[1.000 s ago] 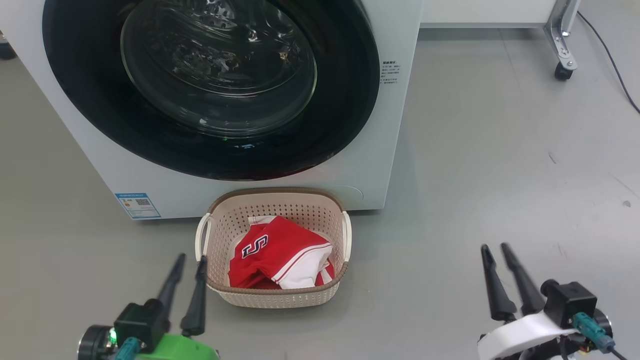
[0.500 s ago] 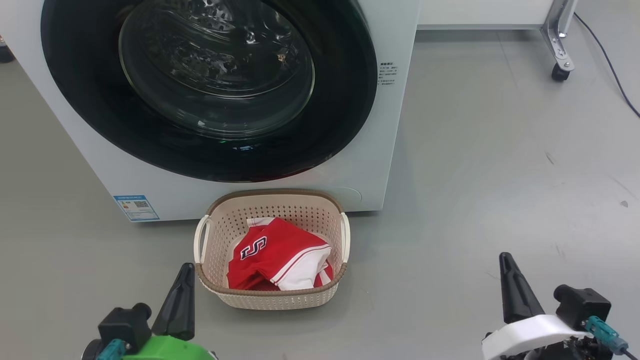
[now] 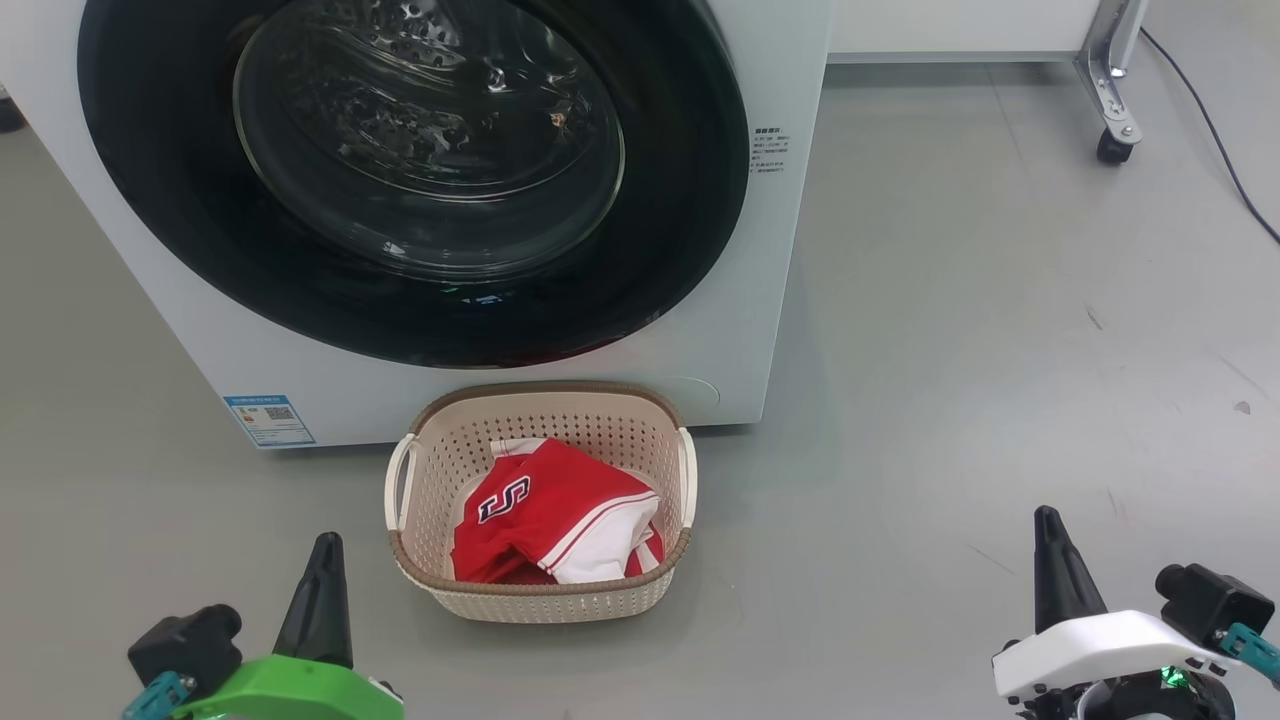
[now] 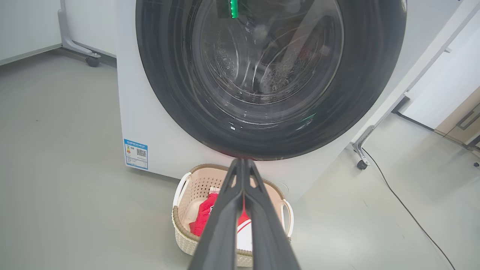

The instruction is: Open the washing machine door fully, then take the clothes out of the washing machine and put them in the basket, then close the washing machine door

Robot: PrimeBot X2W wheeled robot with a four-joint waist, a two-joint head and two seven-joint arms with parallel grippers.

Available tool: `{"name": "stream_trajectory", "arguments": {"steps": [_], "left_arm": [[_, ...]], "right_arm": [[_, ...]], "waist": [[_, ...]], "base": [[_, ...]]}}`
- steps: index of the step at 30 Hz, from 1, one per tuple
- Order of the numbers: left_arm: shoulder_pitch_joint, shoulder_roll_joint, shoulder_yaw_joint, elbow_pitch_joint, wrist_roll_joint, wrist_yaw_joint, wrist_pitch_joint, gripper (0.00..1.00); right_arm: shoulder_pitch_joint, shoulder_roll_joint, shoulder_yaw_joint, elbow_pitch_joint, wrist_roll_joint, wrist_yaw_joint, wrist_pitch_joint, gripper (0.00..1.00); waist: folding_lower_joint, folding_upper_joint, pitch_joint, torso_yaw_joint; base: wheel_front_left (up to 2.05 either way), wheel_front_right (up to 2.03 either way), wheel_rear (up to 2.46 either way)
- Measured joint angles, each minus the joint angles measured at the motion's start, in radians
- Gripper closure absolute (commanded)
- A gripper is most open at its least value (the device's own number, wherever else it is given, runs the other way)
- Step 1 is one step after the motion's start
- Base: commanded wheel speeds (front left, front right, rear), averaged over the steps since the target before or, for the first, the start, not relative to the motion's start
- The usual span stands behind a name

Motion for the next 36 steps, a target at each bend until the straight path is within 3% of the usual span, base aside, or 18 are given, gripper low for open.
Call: {"name": "stream_trajectory", "arguments": {"steps": [36], "left_arm": [[-0.028,0.001,0.102,0.051,-0.459,-0.06,0.114,1.0]], "right_arm": [[-0.06,0.001,-0.101,0.048,0.449,0.053,0.113,1.0]], "waist": [[0.0,0.0,-0.013,-0.014]], "base": [[0.0,0.0,0.0]]}}
